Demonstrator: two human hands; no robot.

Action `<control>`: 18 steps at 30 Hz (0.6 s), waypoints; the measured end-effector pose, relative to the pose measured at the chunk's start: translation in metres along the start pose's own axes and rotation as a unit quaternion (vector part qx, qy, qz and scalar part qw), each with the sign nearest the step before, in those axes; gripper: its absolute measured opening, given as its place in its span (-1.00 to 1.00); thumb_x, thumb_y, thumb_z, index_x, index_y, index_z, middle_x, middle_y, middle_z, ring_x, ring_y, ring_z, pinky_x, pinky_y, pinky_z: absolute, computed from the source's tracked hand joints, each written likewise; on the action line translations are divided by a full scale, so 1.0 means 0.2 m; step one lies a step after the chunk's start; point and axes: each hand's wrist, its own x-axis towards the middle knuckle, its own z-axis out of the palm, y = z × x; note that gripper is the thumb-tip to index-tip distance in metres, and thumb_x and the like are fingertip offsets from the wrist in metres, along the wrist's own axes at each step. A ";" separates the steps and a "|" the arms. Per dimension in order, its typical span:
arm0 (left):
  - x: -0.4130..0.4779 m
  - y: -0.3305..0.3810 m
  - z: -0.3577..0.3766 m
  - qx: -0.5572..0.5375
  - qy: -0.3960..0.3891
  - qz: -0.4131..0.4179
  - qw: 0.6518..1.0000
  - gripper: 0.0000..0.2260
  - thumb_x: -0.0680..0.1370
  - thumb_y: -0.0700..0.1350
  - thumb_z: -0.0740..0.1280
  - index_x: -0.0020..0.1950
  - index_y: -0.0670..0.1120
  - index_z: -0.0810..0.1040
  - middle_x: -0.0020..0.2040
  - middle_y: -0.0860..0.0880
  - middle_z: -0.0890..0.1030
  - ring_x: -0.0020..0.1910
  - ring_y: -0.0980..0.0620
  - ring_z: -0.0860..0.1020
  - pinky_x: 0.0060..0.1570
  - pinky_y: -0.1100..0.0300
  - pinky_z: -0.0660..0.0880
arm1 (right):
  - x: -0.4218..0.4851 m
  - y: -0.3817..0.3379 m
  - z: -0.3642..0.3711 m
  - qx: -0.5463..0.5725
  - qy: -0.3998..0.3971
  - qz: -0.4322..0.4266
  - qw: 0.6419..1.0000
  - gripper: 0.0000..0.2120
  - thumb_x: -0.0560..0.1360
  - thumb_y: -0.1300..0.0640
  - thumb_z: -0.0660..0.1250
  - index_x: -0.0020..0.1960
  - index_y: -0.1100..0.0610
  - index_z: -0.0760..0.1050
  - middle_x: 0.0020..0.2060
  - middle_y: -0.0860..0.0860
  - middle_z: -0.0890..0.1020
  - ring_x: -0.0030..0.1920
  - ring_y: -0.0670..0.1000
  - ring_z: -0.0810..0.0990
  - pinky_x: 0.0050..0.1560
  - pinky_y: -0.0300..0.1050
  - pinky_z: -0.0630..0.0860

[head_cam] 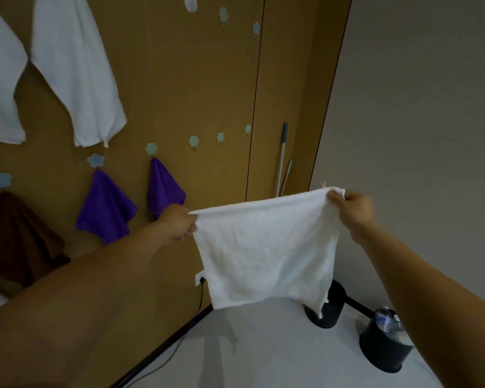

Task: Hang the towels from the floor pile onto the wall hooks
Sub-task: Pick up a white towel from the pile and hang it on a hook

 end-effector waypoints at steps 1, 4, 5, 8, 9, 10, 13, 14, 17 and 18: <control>0.00 0.01 -0.01 -0.024 0.023 0.002 0.999 -0.79 0.58 -0.13 0.28 -0.16 -0.24 0.58 -0.28 -0.19 0.63 -0.38 -0.09 0.51 -0.33 0.12 0.45 | 0.00 0.02 0.00 -0.002 -0.002 0.008 1.000 -0.76 0.52 0.04 0.37 -0.06 0.24 0.61 -0.20 0.12 0.62 -0.23 0.07 0.56 -0.10 0.06 0.55; -0.01 0.02 -0.05 0.024 0.063 0.022 0.997 -0.80 0.51 -0.18 0.30 -0.28 -0.23 0.54 -0.33 -0.18 0.56 -0.34 -0.10 0.49 -0.32 0.16 0.39 | 0.01 0.06 -0.01 -0.010 -0.008 0.025 1.000 -0.85 0.53 0.09 0.37 -0.07 0.19 0.59 -0.13 0.15 0.63 -0.15 0.11 0.58 0.01 0.10 0.56; -0.02 0.03 -0.06 0.061 0.067 0.032 0.995 -0.79 0.51 -0.18 0.29 -0.30 -0.22 0.54 -0.36 -0.14 0.53 -0.35 -0.07 0.48 -0.38 0.20 0.35 | 0.01 0.07 0.00 -0.003 -0.006 0.027 1.000 -0.90 0.53 0.11 0.37 -0.06 0.15 0.58 -0.08 0.16 0.64 -0.11 0.12 0.59 0.05 0.11 0.56; -0.04 0.04 -0.08 0.130 0.058 0.045 0.989 -0.79 0.56 -0.15 0.27 -0.21 -0.20 0.59 -0.28 -0.10 0.56 -0.23 -0.07 0.52 -0.35 0.16 0.35 | 0.00 0.09 0.00 0.040 -0.024 0.035 0.998 -0.81 0.52 0.19 0.38 0.11 0.21 0.59 -0.03 0.14 0.62 -0.17 0.03 0.56 -0.14 -0.10 0.54; -0.04 0.04 -0.08 0.143 0.054 0.045 0.987 -0.78 0.56 -0.15 0.26 -0.23 -0.19 0.57 -0.28 -0.11 0.56 -0.21 -0.09 0.52 -0.34 0.15 0.35 | -0.01 0.09 0.00 0.052 -0.032 0.035 0.998 -0.79 0.51 0.21 0.37 0.13 0.21 0.59 -0.04 0.14 0.61 -0.21 0.00 0.54 -0.22 -0.16 0.49; -0.05 0.04 -0.08 0.146 0.053 0.041 0.987 -0.78 0.56 -0.16 0.25 -0.26 -0.18 0.54 -0.29 -0.11 0.54 -0.22 -0.10 0.52 -0.35 0.15 0.34 | -0.02 0.09 0.00 0.060 -0.038 0.036 0.997 -0.80 0.51 0.22 0.37 0.13 0.20 0.59 -0.06 0.14 0.61 -0.24 0.00 0.53 -0.26 -0.19 0.46; -0.02 0.02 -0.08 0.073 0.062 0.022 0.995 -0.86 0.54 -0.21 0.26 -0.13 -0.19 0.59 -0.24 -0.16 0.60 -0.22 -0.12 0.56 -0.32 0.11 0.46 | -0.02 0.10 0.00 0.071 -0.048 0.051 0.995 -0.83 0.51 0.23 0.36 0.09 0.18 0.59 -0.13 0.12 0.58 -0.28 0.01 0.47 -0.31 -0.17 0.45; -0.02 0.01 -0.07 0.035 0.075 0.017 0.996 -0.87 0.52 -0.23 0.27 -0.09 -0.19 0.62 -0.21 -0.18 0.63 -0.21 -0.14 0.59 -0.25 0.06 0.50 | -0.02 0.11 0.00 0.073 -0.051 0.057 0.994 -0.84 0.51 0.24 0.35 0.09 0.18 0.59 -0.14 0.11 0.57 -0.28 0.01 0.46 -0.32 -0.17 0.44; 0.00 0.00 -0.06 -0.032 0.104 0.032 0.994 -0.87 0.48 -0.21 0.31 -0.12 -0.22 0.63 -0.27 -0.11 0.61 -0.26 -0.06 0.55 -0.28 0.12 0.46 | 0.00 0.14 0.01 0.064 -0.047 0.054 0.995 -0.87 0.54 0.23 0.32 0.08 0.18 0.58 -0.15 0.08 0.55 -0.28 -0.02 0.45 -0.31 -0.20 0.39; 0.00 0.00 -0.06 -0.052 0.112 0.046 0.991 -0.89 0.47 -0.20 0.33 -0.15 -0.20 0.64 -0.31 -0.05 0.59 -0.29 -0.01 0.54 -0.32 0.19 0.43 | 0.00 0.14 0.01 0.058 -0.033 0.049 0.997 -0.88 0.55 0.21 0.31 0.06 0.18 0.57 -0.17 0.05 0.55 -0.27 -0.03 0.45 -0.30 -0.20 0.39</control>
